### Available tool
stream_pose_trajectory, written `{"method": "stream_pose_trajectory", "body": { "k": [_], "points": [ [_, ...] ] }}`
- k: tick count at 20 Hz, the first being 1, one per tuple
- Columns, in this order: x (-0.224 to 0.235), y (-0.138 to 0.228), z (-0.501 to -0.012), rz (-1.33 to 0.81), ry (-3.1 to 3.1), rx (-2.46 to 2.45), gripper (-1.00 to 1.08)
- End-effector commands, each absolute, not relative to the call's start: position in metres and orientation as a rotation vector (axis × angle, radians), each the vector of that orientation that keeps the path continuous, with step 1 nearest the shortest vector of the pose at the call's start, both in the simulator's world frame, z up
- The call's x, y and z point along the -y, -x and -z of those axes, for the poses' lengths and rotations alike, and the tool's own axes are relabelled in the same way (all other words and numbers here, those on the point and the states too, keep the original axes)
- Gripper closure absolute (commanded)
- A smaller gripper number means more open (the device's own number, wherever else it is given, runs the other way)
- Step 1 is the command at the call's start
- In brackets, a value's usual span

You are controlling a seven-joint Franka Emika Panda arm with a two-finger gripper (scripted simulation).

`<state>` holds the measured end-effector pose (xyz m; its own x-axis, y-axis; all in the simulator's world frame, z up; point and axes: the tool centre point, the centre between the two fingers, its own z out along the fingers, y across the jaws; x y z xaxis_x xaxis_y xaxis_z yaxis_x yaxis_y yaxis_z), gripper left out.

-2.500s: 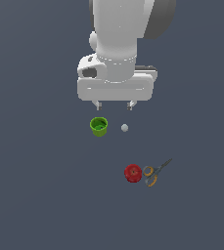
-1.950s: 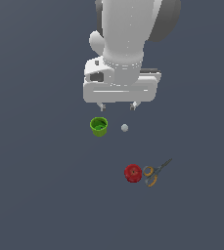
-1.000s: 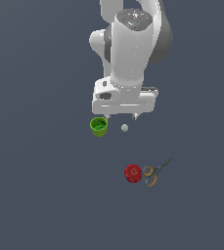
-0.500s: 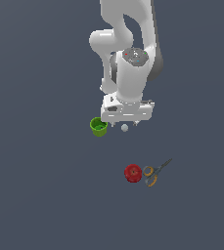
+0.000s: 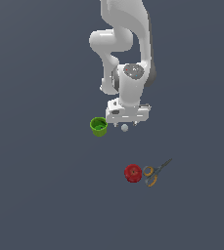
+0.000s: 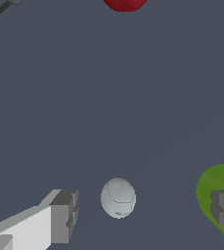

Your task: Pick up a designated object from a clutter of objects.

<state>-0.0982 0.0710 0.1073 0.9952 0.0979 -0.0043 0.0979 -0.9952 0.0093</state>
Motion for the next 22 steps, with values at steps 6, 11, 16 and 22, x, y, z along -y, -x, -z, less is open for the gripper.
{"method": "stream_pose_trajectory", "body": {
  "k": [6, 11, 16, 22],
  "points": [
    [-0.076, 0.129, -0.08, 0.001, -3.135, -0.161, -0.92],
    [-0.078, 0.14, -0.072, 0.0, -3.137, -0.162, -0.92],
    [-0.078, 0.14, -0.072, 0.001, -3.137, -0.163, -0.92],
    [-0.078, 0.141, -0.062, 0.001, -3.137, -0.163, -0.92]
  ]
}}
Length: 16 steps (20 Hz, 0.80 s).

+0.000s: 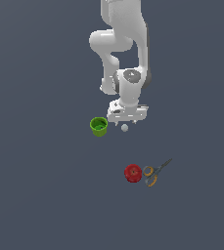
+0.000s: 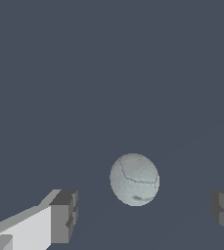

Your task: Pick up a designated object from a clutter of objects.

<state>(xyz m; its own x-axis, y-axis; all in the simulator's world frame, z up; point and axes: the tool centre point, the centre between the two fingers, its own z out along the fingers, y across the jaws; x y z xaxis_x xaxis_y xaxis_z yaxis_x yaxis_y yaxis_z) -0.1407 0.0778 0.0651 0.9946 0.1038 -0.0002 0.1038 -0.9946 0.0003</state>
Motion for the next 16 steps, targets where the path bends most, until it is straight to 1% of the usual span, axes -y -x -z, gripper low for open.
{"method": "stream_pose_trajectory", "body": {
  "k": [1, 9, 16],
  "points": [
    [-0.078, 0.141, -0.058, 0.001, -3.137, -0.163, -0.92],
    [-0.078, 0.142, -0.029, 0.0, -3.137, -0.164, -0.92],
    [-0.078, 0.141, -0.021, 0.0, -3.137, -0.164, -0.92]
  ]
}}
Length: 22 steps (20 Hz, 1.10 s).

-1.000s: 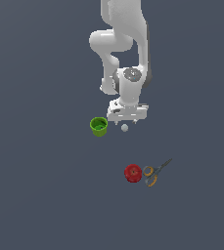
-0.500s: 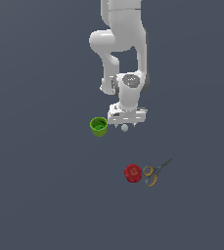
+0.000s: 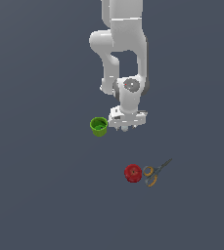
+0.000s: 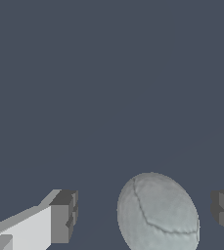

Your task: Pick up a designated object from a clutter of objects.

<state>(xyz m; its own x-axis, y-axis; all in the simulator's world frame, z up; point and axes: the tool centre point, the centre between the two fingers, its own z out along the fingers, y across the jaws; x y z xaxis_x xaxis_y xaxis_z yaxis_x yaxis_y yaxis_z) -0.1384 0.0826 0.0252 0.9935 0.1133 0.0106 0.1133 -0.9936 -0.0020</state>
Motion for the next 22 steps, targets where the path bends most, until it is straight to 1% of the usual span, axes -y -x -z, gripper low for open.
{"method": "stream_pose_trajectory", "body": {
  "k": [1, 2, 11, 22],
  "points": [
    [-0.078, 0.141, -0.021, 0.0, 3.137, 0.164, -0.92],
    [-0.078, 0.141, -0.021, 0.0, 3.137, 0.164, 1.08],
    [-0.078, 0.141, -0.021, 0.0, 3.137, 0.164, 1.08],
    [-0.087, 0.138, -0.044, 0.016, 3.136, 0.171, 1.08]
  ]
}}
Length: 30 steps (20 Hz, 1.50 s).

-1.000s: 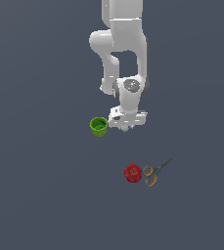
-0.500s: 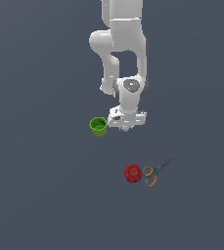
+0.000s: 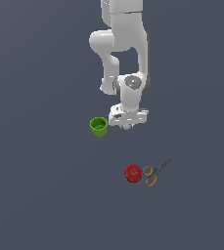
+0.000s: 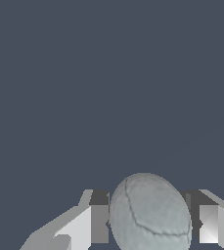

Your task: Pick up a designated object from a clutter of objects.

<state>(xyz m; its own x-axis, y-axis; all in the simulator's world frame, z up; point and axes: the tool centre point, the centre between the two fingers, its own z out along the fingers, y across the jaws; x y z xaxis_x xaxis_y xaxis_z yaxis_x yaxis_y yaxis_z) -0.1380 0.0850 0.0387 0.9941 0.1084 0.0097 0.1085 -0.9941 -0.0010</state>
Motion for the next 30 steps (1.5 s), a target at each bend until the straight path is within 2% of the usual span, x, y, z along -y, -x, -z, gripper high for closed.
{"method": "stream_pose_trajectory", "body": {
  "k": [1, 9, 30],
  "points": [
    [-0.088, 0.138, -0.048, 0.016, 3.136, 0.171, 1.08],
    [-0.103, 0.138, -0.095, 0.014, 3.136, 0.171, 1.08],
    [-0.158, 0.136, -0.268, 0.007, 3.136, 0.17, 1.08]
  ]
}}
